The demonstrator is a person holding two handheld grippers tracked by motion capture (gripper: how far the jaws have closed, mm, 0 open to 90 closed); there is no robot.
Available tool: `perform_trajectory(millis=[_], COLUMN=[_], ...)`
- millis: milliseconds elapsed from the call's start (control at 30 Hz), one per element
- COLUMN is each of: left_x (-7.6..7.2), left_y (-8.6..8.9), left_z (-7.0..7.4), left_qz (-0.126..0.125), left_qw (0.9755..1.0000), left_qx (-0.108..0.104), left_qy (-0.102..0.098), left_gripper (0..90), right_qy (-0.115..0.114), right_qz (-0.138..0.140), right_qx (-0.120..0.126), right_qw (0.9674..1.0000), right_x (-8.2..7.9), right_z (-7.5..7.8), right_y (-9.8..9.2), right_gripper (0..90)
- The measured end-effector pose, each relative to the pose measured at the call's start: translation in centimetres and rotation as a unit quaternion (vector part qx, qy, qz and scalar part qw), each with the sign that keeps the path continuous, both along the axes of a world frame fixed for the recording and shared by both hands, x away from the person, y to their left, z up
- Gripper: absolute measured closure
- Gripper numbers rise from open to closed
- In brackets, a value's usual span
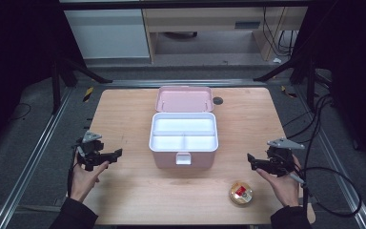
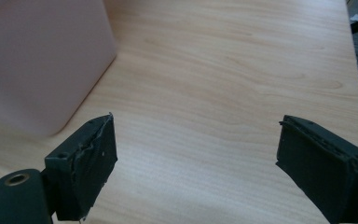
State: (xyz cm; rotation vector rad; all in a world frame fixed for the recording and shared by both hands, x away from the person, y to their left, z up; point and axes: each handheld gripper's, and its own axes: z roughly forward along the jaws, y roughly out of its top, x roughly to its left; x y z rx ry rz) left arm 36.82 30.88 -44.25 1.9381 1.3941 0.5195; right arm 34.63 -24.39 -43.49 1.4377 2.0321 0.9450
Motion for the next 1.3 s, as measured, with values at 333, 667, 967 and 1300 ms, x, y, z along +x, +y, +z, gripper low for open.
perform_trajectory(millis=[333,667,967,1300], left_x=[-0.3,-0.5,-0.7,-0.6], left_y=[-0.9,-1.6,-1.6,-2.0], left_z=[-1.0,-1.1,-1.0,-1.3], left_qz=[-0.014,-0.026,-0.031,-0.037], left_qw=[0.9996,0.999,0.9987,0.9982], left_qx=[0.024,0.036,0.039,0.046], left_qy=[0.007,0.001,0.004,0.01], left_gripper=[17.6,17.5,17.5,17.5], right_qy=[0.038,0.09,0.146,0.192], right_qz=[0.038,0.084,0.112,0.102], right_qx=[-0.02,-0.05,-0.068,-0.09], right_qw=[0.9983,0.9912,0.9806,0.972], right_x=[-1.4,-3.8,-5.3,-5.4], right_z=[-1.0,-1.6,-3.6,-4.2], right_y=[2.4,4.3,5.8,5.9], right_gripper=[13.7,17.7,14.5,17.3])
